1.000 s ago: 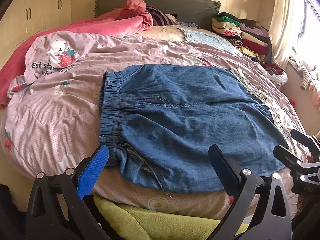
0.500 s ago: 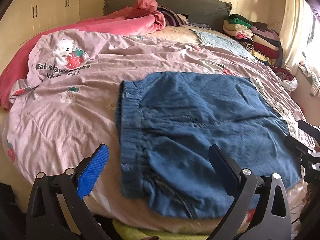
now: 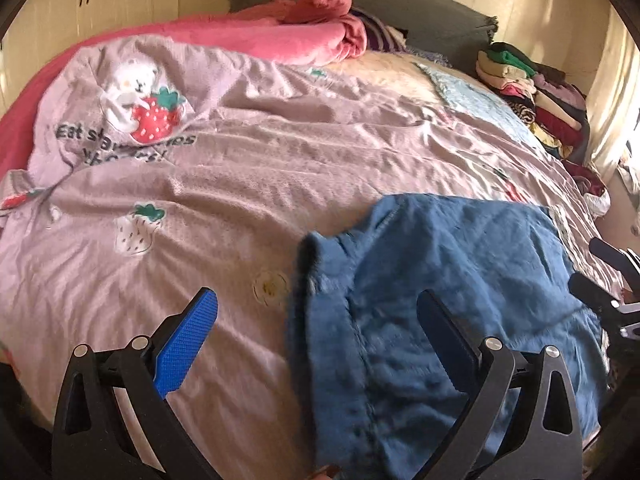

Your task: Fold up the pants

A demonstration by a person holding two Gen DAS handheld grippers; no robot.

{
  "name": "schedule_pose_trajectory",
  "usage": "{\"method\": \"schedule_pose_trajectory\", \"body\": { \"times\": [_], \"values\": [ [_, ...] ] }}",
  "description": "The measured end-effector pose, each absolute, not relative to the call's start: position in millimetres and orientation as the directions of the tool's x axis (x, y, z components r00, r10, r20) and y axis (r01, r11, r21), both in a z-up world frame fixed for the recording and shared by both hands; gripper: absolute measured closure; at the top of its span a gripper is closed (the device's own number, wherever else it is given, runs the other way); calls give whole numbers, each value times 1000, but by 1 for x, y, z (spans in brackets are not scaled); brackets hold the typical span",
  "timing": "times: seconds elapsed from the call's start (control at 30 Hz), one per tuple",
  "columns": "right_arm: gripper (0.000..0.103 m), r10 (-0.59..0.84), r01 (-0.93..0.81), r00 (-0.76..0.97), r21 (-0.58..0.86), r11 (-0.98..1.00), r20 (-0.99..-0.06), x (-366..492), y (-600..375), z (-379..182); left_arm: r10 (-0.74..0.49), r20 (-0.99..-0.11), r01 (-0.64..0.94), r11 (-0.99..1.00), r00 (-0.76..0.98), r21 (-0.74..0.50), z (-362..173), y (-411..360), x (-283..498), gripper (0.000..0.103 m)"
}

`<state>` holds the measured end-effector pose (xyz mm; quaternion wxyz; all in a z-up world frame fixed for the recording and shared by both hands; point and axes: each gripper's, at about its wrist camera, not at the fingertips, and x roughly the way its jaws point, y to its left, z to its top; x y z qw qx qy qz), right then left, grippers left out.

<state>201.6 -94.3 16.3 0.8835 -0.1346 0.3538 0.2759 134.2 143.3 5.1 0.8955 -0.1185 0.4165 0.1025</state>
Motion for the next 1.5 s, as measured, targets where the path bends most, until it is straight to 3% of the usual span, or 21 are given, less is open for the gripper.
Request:
{"method": "schedule_pose_trajectory", "body": {
  "times": [0.5,0.53,0.63,0.67,0.77,1.03,1.07,1.13,1.17,1.2,1.27,1.5],
  "values": [
    [8,361,-688,470,-78,721,-805,291,-33,-30,4,-800,-157,981,600,-113,-37,161,200,5],
    [8,362,-693,468,-80,717,-806,293,-31,-31,2,-800,-150,983,600,-110,-38,162,203,8],
    [8,373,-709,452,-73,701,-810,300,-24,-35,-37,-787,-119,983,615,-140,-39,162,206,60],
    [8,374,-714,446,-72,696,-813,302,-22,-36,-65,-783,-109,980,619,-167,-40,162,206,67],
    [8,373,-742,440,-97,664,-817,305,-13,-38,-66,-755,-77,985,652,-152,-30,155,196,73],
    [10,376,-826,421,-178,534,-826,297,13,-45,-111,-705,6,989,701,-150,1,139,163,77],
    [14,374,-835,418,-187,518,-828,296,15,-47,-113,-704,10,989,701,-149,3,139,161,77],
    [48,401,-866,364,-147,478,-841,290,17,-50,-106,-709,11,991,697,-137,1,135,157,78],
    [56,415,-878,345,-133,459,-842,285,17,-50,-103,-712,10,991,694,-134,-1,136,155,79],
    [73,425,-886,335,-129,445,-841,279,17,-49,-100,-715,7,991,692,-132,-3,134,153,79],
    [89,429,-884,348,-140,446,-833,267,13,-45,-99,-717,3,991,690,-134,-3,136,150,78],
    [95,541,-854,384,-65,516,-749,219,-36,-11,-80,-688,9,994,721,-106,11,131,126,78]
  ]
}}
